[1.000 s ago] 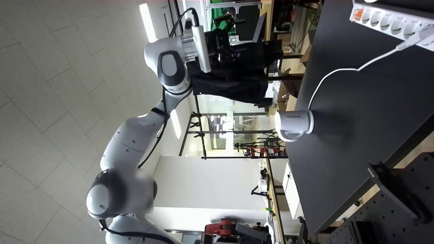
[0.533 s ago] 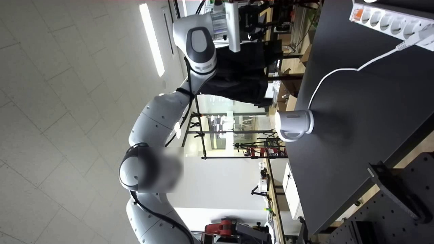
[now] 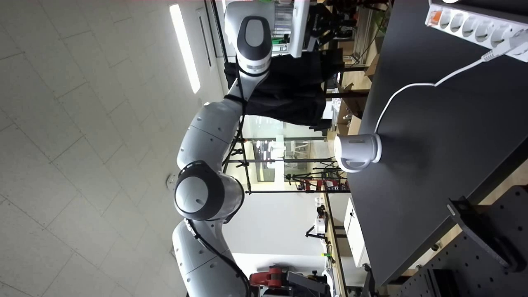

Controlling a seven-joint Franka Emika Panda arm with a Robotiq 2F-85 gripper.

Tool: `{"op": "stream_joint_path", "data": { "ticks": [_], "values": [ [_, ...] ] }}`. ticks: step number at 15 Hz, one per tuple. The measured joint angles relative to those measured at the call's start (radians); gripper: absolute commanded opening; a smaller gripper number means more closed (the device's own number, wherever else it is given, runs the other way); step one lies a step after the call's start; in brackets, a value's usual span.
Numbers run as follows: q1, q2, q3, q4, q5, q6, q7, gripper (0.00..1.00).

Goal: Turn on the extension cord then switch the kettle on and off

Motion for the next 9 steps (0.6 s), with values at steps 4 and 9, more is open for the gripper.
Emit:
{"op": "stream_joint_path", "data": {
  "ticks": [4, 9],
  "values": [
    [0.0, 0.01, 0.0, 0.008, 0.0, -0.001, -0.005, 0.01],
    [0.001, 0.01, 0.0, 0.008, 0.0, -0.001, -0.005, 0.01]
  ]
}}
